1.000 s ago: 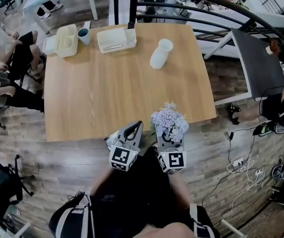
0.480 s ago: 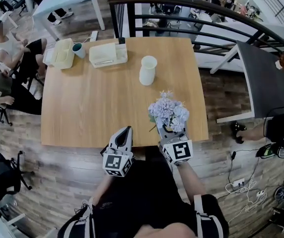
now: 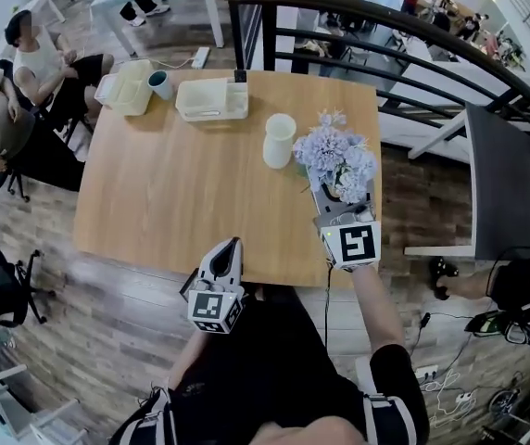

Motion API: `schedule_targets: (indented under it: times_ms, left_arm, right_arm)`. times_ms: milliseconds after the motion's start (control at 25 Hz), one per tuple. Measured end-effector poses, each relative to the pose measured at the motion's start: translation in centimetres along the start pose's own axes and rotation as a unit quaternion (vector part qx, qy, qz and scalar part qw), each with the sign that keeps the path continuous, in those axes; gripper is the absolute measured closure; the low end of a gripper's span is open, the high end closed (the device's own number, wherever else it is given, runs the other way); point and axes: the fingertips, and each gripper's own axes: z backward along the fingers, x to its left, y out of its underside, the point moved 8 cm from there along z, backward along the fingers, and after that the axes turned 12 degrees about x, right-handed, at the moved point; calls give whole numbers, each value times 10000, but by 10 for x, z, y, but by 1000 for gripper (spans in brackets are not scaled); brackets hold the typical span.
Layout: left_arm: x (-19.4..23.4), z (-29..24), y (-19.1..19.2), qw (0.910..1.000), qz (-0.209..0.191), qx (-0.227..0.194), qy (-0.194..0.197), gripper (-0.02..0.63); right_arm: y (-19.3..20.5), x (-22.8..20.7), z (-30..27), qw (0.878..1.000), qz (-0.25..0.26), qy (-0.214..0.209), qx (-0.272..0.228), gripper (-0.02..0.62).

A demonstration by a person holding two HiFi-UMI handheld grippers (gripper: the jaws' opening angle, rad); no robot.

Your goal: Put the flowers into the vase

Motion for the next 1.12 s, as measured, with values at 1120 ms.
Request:
schedule_targets:
  times_ms: [1120]
  left_arm:
    - [84, -23, -17, 9984, 389, 54, -400, 580]
  right_arm:
    - [45, -9, -193, 9985, 15, -187, 514, 405]
